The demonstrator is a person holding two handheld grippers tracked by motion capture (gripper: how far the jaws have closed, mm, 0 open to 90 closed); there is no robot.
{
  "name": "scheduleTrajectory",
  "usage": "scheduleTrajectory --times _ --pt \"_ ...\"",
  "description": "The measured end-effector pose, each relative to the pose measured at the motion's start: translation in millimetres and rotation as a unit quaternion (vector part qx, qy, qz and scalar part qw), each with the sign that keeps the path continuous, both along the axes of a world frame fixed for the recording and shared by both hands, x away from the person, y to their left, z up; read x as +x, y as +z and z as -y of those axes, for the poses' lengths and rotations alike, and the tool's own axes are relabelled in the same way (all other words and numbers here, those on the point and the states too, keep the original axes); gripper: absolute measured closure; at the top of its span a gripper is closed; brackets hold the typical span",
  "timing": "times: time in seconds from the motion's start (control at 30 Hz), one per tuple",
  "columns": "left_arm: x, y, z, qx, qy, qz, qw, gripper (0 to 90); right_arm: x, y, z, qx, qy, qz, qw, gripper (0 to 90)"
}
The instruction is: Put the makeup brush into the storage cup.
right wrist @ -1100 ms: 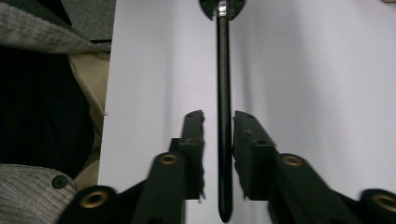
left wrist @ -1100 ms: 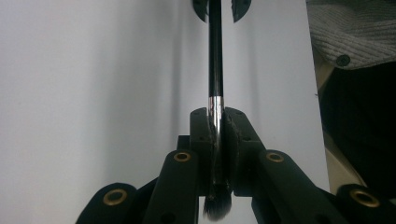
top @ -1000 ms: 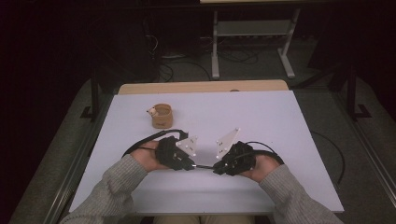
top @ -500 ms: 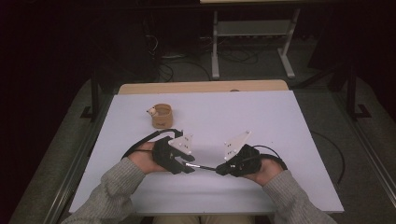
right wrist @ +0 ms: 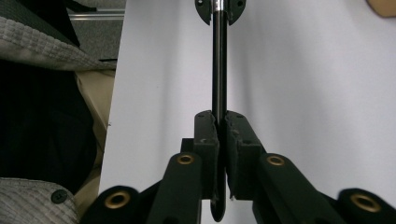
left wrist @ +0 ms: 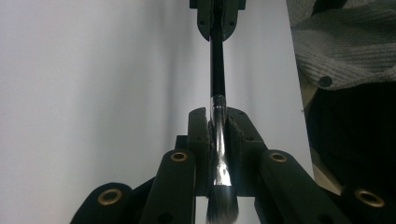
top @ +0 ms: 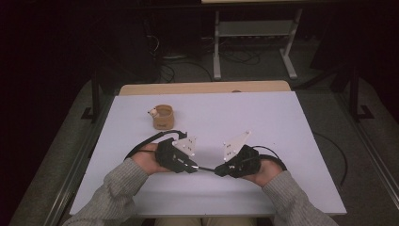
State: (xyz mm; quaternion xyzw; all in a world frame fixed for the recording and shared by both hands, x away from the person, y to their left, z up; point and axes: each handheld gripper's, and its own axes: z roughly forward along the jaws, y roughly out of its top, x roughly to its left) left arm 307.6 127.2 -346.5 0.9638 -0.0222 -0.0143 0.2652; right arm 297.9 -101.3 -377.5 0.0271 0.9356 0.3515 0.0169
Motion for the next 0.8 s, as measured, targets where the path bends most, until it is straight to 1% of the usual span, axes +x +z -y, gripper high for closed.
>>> scheduleTrajectory --times 0.03,0.1,0.13,0.2,0.23,0.33,0.37,0.47,0.5,0.53,0.57,0.6,0.63,0.67,0.7,0.73,0.8 --pt "-0.7 -1.3 0.9 0.004 0.001 0.001 1.0 80.9 -2.2 0.9 -3.0 -0.007 -0.005 0.005 0.9999 75.4" --pt "-1.0 -2.2 1.9 0.009 -0.001 -0.002 1.0 80.9 -5.0 1.8 -6.9 -0.012 0.0 0.013 0.9998 74.4" --pt "-1.4 -2.5 2.5 0.008 -0.001 -0.004 1.0 80.9 -6.3 1.7 -9.1 -0.016 0.0 0.01 0.9998 74.4" --pt "-2.5 -1.8 3.3 -0.002 -0.001 -0.009 1.0 81.0 -7.8 0.3 -13.1 -0.025 0.001 0.011 0.9996 74.3" --pt "-2.6 -1.1 3.7 -0.004 -0.001 -0.007 1.0 81.1 -7.5 -1.0 -15.3 -0.028 0.005 0.011 0.9995 74.2" --pt "-2.0 0.5 4.0 -0.004 -0.005 -0.004 1.0 81.1 -6.9 -4.6 -20.9 -0.029 0.008 0.007 0.9995 72.7" --pt "-2.2 1.5 3.5 -0.008 -0.003 -0.007 0.9999 81.1 -6.5 -5.7 -22.4 -0.029 0.009 0.006 0.9995 72.8" --pt "-1.6 2.9 2.7 -0.01 -0.005 -0.005 0.9999 81.0 -5.6 -8.5 -26.0 -0.037 0.015 0.006 0.9992 76.1" --pt "-1.1 3.7 2.3 -0.013 -0.009 -0.008 0.9998 81.0 -5.8 -9.5 -26.8 -0.039 0.016 0.003 0.9991 81.3" --pt "-2.3 3.3 2.7 -0.014 -0.008 -0.007 0.9998 81.0 -6.2 -9.7 -27.0 -0.042 0.018 0.007 0.9989 82.0" --pt "-3.1 3.5 3.1 -0.013 -0.009 -0.001 0.9999 80.9 -5.9 -10.1 -27.1 -0.042 0.017 0.002 0.999 82.7" --pt "-3.6 3.0 3.0 -0.019 -0.007 -0.003 0.9998 80.7 -5.3 -10.2 -26.6 -0.044 0.013 0.005 0.9989 83.1" --pt "-4.0 3.0 2.3 -0.028 -0.003 -0.004 0.9996 80.2 -4.7 -10.7 -25.5 -0.04 0.01 0.004 0.9991 83.3" --pt "-4.0 3.2 1.0 -0.034 0.006 0.001 0.9994 74.9 -4.7 -10.7 -24.0 -0.035 0.007 0.001 0.9994 83.4" --pt "-2.6 3.8 -1.0 -0.035 0.011 0.0 0.9993 66.6 -5.1 -10.8 -22.2 -0.031 0.007 0.001 0.9995 83.5" --pt "-2.3 3.6 -3.7 -0.043 0.015 -0.008 0.9989 66.2 -5.7 -11.2 -20.2 -0.024 0.006 0.005 0.9997 83.5" --pt "-2.1 2.6 -8.8 -0.059 0.029 -0.013 0.9977 64.0 -7.0 -13.0 -15.1 -0.009 0.003 0.004 0.9999 83.5"
